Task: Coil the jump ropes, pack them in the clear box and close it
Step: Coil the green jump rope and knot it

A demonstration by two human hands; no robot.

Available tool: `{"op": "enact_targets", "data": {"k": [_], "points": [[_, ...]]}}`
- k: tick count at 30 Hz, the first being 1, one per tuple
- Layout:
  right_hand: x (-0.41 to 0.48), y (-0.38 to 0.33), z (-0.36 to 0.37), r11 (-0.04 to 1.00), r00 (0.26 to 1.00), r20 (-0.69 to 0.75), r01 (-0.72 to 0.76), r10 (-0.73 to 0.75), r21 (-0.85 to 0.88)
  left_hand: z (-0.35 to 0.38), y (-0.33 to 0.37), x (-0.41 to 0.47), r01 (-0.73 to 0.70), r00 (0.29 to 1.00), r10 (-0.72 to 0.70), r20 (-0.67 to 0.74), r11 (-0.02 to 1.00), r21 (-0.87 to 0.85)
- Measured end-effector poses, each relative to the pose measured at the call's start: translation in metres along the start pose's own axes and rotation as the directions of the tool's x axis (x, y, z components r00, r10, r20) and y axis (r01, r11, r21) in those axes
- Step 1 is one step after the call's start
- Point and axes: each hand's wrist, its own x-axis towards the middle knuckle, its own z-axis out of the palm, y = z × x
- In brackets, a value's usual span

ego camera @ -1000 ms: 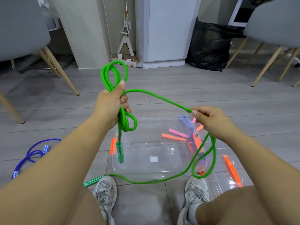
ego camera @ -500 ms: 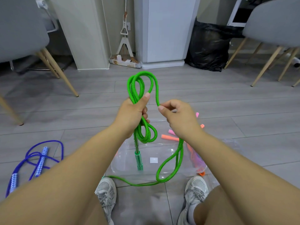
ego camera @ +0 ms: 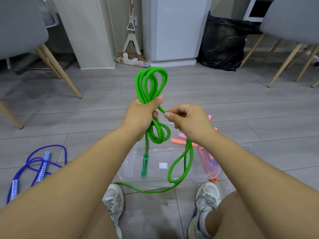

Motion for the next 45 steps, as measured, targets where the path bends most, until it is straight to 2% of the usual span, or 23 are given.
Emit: {"op": "enact_targets", "data": {"k": [5,8,10,12,14,17,21,23,26,30,34,37,41,43,45], "points": [[-0.002,0.024,-0.024,0.999,0.992,0.118,-0.044,0.046,-0.017,-0.011,0.007,-0.001,0.012,0.999,-0.011,0.038,0.999,-0.044],[-0.008,0.043,-0.04,0.967,0.977,0.197,-0.029,0.081,-0.252,-0.018,0.012,0.0,0.032,0.999,-0.029,0.03,0.992,-0.121],[-0.013,0.054,-0.048,0.904,0.955,0.257,-0.023,0.145,-0.427,-0.024,0.016,0.003,0.013,0.999,-0.018,-0.03,0.988,-0.151],[-0.017,0.062,-0.053,0.852,0.92,0.315,-0.037,0.232,-0.522,-0.032,0.02,0.006,-0.014,0.996,-0.003,-0.086,0.98,-0.201],[-0.022,0.064,-0.054,0.866,0.891,0.345,-0.097,0.296,-0.49,-0.038,0.022,0.009,-0.032,0.994,0.007,-0.113,0.974,-0.225],[-0.025,0.06,-0.049,0.906,0.872,0.356,-0.198,0.337,-0.373,-0.041,0.019,0.011,-0.042,0.994,0.025,-0.111,0.987,-0.158],[-0.023,0.052,-0.039,0.908,0.84,0.39,-0.252,0.377,-0.335,-0.039,0.015,0.008,-0.033,0.997,0.027,-0.068,0.995,-0.096],[-0.021,0.052,-0.035,0.888,0.835,0.387,-0.232,0.391,-0.396,-0.036,0.017,0.005,-0.022,0.999,0.016,-0.033,0.985,-0.171],[-0.016,0.057,-0.038,0.831,0.874,0.281,-0.209,0.395,-0.516,-0.04,0.023,0.008,-0.042,0.997,0.026,-0.075,0.976,-0.212],[-0.009,0.071,-0.055,0.77,0.916,0.08,-0.281,0.394,-0.573,-0.054,0.025,0.014,-0.043,0.994,0.021,-0.108,0.977,-0.211],[-0.01,0.088,-0.065,0.655,0.902,-0.03,-0.335,0.431,-0.677,-0.055,0.021,0.012,-0.001,0.995,-0.017,-0.095,0.983,-0.186],[-0.011,0.093,-0.067,0.622,0.876,-0.03,-0.365,0.481,-0.693,-0.057,0.022,0.012,0.015,0.996,-0.03,-0.087,0.986,-0.165],[-0.011,0.085,-0.055,0.562,0.879,0.054,-0.254,0.473,-0.787,-0.053,0.019,0.009,0.03,0.997,-0.041,-0.063,0.985,-0.169],[-0.011,0.078,-0.046,0.57,0.876,0.119,-0.196,0.468,-0.798,-0.048,0.018,0.008,0.037,0.998,-0.045,-0.046,0.986,-0.165],[-0.011,0.073,-0.039,0.628,0.85,0.222,-0.153,0.478,-0.763,-0.043,0.019,0.006,0.039,0.999,-0.044,-0.025,0.984,-0.172]]}}
